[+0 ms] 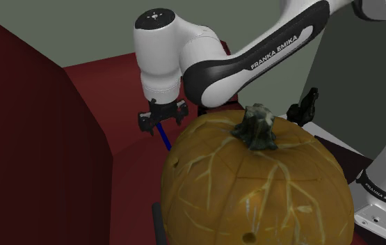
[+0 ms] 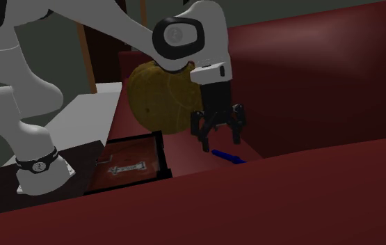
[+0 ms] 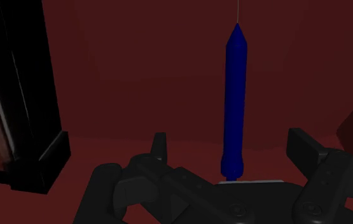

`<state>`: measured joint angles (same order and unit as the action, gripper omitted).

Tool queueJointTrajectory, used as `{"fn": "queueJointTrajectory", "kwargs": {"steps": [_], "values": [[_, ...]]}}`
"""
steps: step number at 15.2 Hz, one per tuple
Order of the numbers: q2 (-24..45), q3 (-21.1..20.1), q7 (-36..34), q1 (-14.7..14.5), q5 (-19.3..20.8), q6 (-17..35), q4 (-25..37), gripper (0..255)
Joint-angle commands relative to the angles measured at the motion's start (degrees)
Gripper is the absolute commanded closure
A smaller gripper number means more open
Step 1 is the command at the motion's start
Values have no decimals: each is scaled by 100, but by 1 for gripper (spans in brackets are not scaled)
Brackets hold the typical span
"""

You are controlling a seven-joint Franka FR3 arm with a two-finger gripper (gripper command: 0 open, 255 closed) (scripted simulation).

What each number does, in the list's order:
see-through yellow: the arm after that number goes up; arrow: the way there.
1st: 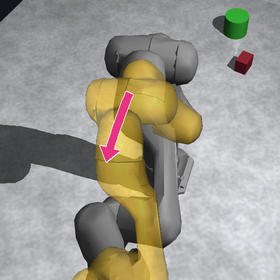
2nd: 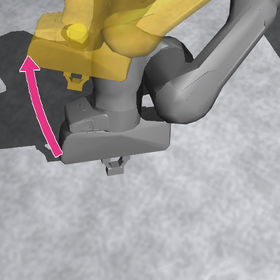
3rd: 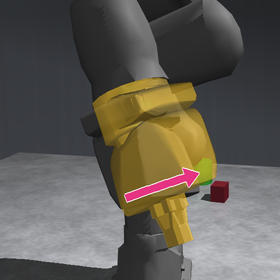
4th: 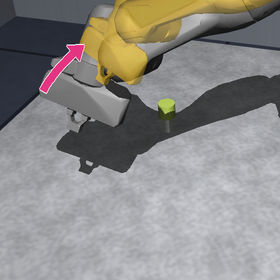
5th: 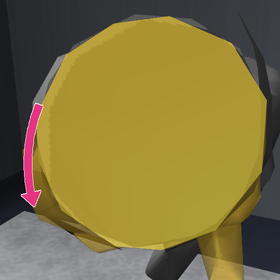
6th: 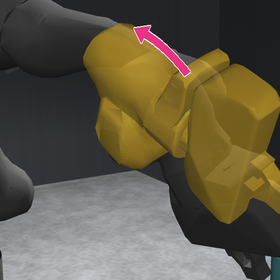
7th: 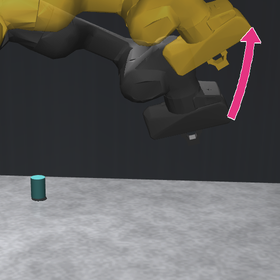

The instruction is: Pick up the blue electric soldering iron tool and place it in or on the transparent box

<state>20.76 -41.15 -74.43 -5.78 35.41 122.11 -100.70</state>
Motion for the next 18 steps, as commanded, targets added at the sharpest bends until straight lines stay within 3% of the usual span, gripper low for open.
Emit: {"fn": "queueJointTrajectory", "kwargs": {"steps": [1,8,15,16,18], "values": [[267,94,-169,-177,215,-50,226,0],[579,268,-310,-242,483,234,190,0],[517,486,-246,-417,358,289,178,0],[529,490,-220,-408,354,279,205,255],[503,482,-251,-409,354,305,149,255]]}}
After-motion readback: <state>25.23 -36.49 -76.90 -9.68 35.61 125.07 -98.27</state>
